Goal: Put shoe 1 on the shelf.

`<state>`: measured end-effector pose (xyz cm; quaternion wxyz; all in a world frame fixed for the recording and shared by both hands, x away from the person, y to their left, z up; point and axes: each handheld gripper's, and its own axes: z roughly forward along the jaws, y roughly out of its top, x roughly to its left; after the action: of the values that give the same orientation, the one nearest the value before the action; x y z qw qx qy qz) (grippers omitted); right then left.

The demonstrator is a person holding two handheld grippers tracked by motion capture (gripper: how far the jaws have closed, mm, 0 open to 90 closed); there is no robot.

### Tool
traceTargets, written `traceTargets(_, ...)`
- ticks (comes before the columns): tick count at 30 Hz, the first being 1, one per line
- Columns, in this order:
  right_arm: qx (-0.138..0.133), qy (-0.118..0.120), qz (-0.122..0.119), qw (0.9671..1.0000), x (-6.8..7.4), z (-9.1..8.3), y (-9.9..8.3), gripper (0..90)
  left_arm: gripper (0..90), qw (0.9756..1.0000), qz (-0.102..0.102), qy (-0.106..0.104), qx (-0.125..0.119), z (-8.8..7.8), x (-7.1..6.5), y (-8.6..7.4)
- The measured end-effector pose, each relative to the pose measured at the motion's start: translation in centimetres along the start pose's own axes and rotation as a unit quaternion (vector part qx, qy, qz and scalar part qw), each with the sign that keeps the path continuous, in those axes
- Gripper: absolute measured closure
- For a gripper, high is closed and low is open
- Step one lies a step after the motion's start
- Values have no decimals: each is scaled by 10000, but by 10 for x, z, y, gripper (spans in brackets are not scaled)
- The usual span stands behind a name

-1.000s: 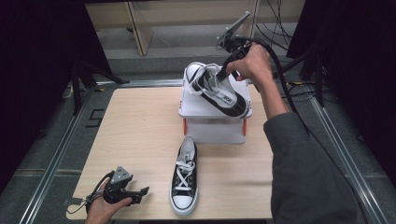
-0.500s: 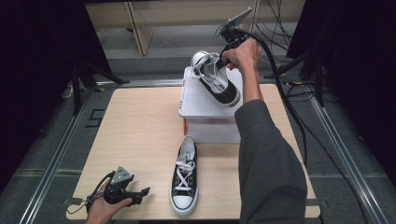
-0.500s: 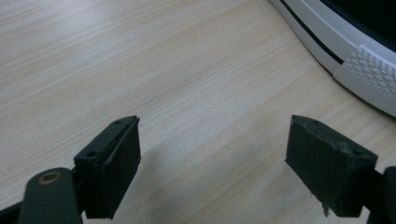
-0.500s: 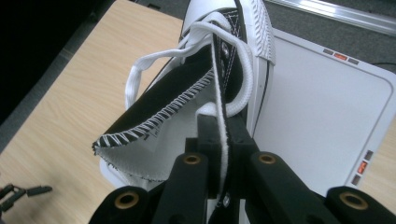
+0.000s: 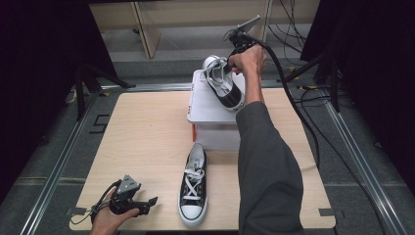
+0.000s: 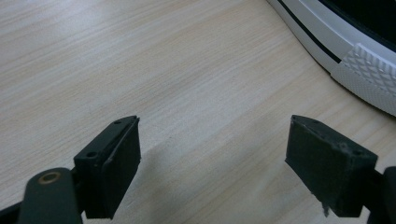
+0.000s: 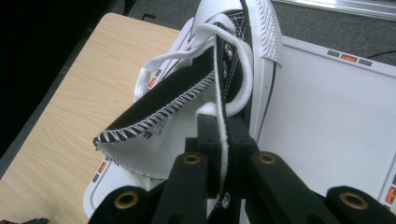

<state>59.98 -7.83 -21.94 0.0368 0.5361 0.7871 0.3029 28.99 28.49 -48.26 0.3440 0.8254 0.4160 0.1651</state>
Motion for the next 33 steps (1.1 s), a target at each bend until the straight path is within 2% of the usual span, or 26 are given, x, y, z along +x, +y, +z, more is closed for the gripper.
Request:
traceTargets(3, -104, 27, 12, 9999, 1, 4, -1, 882, 175, 10000, -67, -8, 30, -1, -1, 0)
traceTargets(11, -71, 135, 145, 9998, 2, 4, -6, 878, 175, 10000, 29, 2, 4, -1, 0, 0)
traceTargets(12, -81, 177, 183, 9996, 1, 5, -7, 875, 175, 10000, -73, 8, 32, -1, -1, 0)
traceTargets(13, -123, 226, 175, 9995, -1, 5, -9, 874, 175, 10000, -90, 6, 34, -1, -2, 0)
traceTargets(15, -117, 318, 307, 9990, -4, 5, -12, 873, 175, 10000, 35, 12, 51, -1, 0, 0)
traceTargets(16, -72, 306, 445, 9985, -5, 5, -15, 873, 175, 10000, 1, 15, 41, 0, -1, 0)
traceTargets(18, -91, 318, 421, 9986, -10, 6, -18, 870, 175, 10000, 30, -36, 58, -1, -1, 0)
traceTargets(20, -34, 319, 500, 9982, -10, 5, -20, 870, 175, 9999, 14, -31, 98, -2, -1, 0)
traceTargets(21, -108, 353, 471, 9982, -14, 6, -22, 867, 175, 10000, 21, -32, 90, -2, -1, 0)
traceTargets(22, -96, 329, 523, 9980, -14, 6, -22, 866, 175, 10000, 31, -33, 86, -2, -1, 0)
traceTargets(26, -87, 313, 468, 9984, -17, 6, -23, 867, 175, 10000, 27, -32, 60, -1, -1, 0)
traceTargets(27, -79, 296, 392, 9988, -18, 7, -24, 867, 175, 10000, 21, -37, 57, -1, -1, 0)
traceTargets(28, -94, 269, 398, 9988, -17, 7, -23, 867, 175, 10000, -88, -43, 6, 0, -3, -1)
traceTargets(29, -63, 259, 472, 9985, -16, 7, -22, 867, 175, 10000, -88, -43, 2, 0, -3, 0)
traceTargets(30, -77, 234, 371, 9990, -17, 7, -23, 865, 175, 10000, 22, -38, 62, -1, -1, 0)
traceTargets(31, -42, 182, 429, 9989, -16, 7, -23, 863, 175, 9999, 62, -31, 78, -1, 0, 0)
traceTargets(33, 4, 61, 337, 9994, -16, 8, -24, 860, 175, 10000, 51, -32, 61, -2, 0, -1)
